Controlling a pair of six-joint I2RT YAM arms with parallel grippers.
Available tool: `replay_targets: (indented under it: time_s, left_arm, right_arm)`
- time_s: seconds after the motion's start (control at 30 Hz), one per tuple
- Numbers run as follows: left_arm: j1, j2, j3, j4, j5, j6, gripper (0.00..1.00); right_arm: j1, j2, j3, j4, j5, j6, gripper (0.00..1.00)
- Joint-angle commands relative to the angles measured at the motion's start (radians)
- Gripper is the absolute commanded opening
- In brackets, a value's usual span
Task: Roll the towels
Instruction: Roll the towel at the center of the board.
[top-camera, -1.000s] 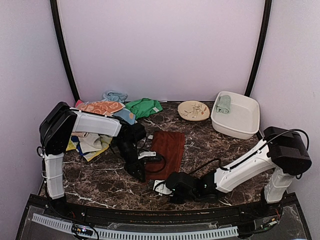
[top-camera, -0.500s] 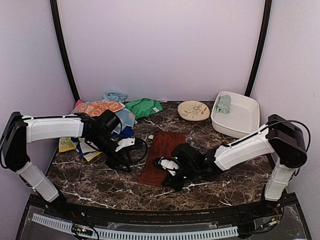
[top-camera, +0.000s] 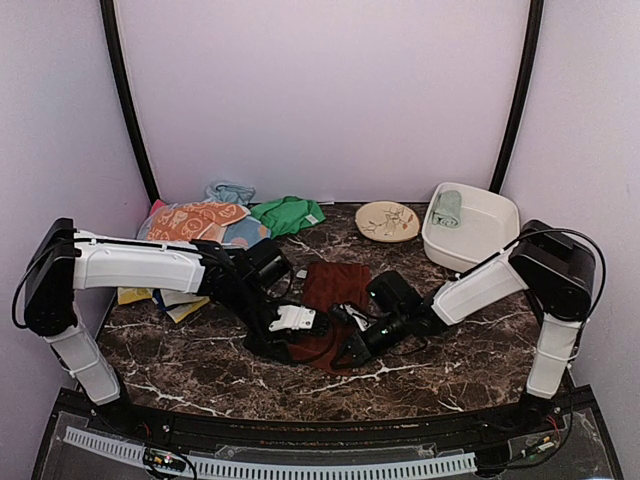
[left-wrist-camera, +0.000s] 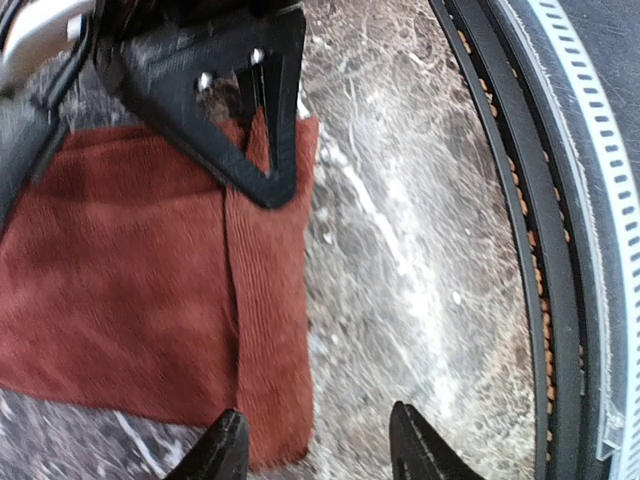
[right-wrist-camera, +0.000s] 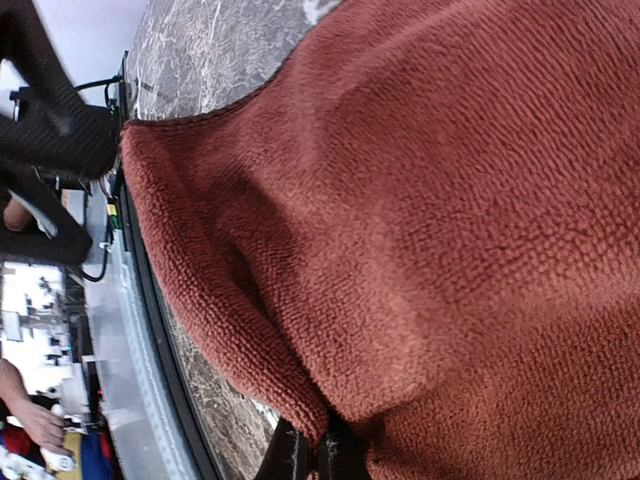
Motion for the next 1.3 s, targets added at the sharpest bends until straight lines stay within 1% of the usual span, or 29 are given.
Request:
replay_targets:
  time_s: [0.0,0.13,0.33,0.43,0.53,0.57,0.67,0.77,0.87,0.97,1.03,1.07,1.1,1.13,1.17,1.2,1.23,1.27]
  left_arm:
    - [-0.038,0.037,0.072,0.051,-0.076,0.036,0.49]
    - [-0.048,0.083,0.096,0.063,-0.083,0.044,0.43]
    - [-0.047,0.148,0.092,0.107,-0.119,0.004,0.28]
    - [-0.034,0.159,0.077,0.121,-0.088,-0.022,0.25]
    - [-0.012,0.184,0.073,0.125,-0.066,-0.048,0.16]
    - [-0.005,0.194,0.073,0.124,-0.063,-0.055,0.13]
    - [0.016,0.214,0.06,0.125,-0.038,-0.073,0.07]
    - [0.023,0.218,0.031,0.139,-0.027,-0.082,0.06]
    - [0.025,0.222,0.014,0.141,-0.013,-0.091,0.05]
    - [0.027,0.226,0.011,0.142,-0.006,-0.095,0.04]
    - [0.029,0.231,0.016,0.14,0.003,-0.103,0.03]
    - [0.03,0.234,0.021,0.135,0.01,-0.105,0.03]
    - [0.031,0.24,0.027,0.128,0.018,-0.108,0.03]
    - [0.034,0.248,0.034,0.12,0.027,-0.11,0.03]
    - [0.037,0.254,0.041,0.11,0.036,-0.111,0.03]
    - [0.041,0.26,0.049,0.1,0.047,-0.113,0.03]
    - [0.046,0.264,0.056,0.09,0.057,-0.115,0.03]
    - [0.051,0.269,0.062,0.081,0.07,-0.116,0.03]
  right_arm:
    - [-0.024,0.037,0.011,0.002,-0.081,0.073,0.0]
    - [-0.029,0.054,0.027,-0.018,-0.098,0.081,0.0]
    - [-0.037,0.049,0.02,-0.003,-0.109,0.103,0.0]
    - [-0.044,0.037,0.008,0.034,-0.109,0.127,0.0]
    - [-0.045,0.034,0.009,0.051,-0.108,0.139,0.01]
    - [-0.046,0.032,0.004,0.062,-0.106,0.147,0.03]
    - [-0.047,0.023,-0.006,0.104,-0.105,0.179,0.12]
    - [-0.049,-0.005,-0.023,0.154,-0.096,0.22,0.24]
    - [-0.049,-0.048,-0.039,0.144,-0.063,0.209,0.32]
    - [-0.05,-0.113,-0.066,0.089,0.01,0.166,0.4]
    - [-0.052,-0.183,-0.092,0.053,0.083,0.137,0.42]
    - [-0.052,-0.225,-0.104,0.027,0.135,0.112,0.47]
    - [-0.051,-0.27,-0.114,-0.007,0.153,0.105,0.49]
    - [-0.052,-0.321,-0.121,-0.05,0.253,0.06,0.56]
    - [-0.05,-0.374,-0.129,-0.088,0.32,0.035,0.62]
    - [-0.048,-0.452,-0.145,-0.122,0.398,0.019,0.84]
    - [-0.041,-0.513,-0.161,-0.136,0.489,0.007,0.98]
    - [-0.027,-0.587,-0.18,-0.138,0.576,-0.007,1.0]
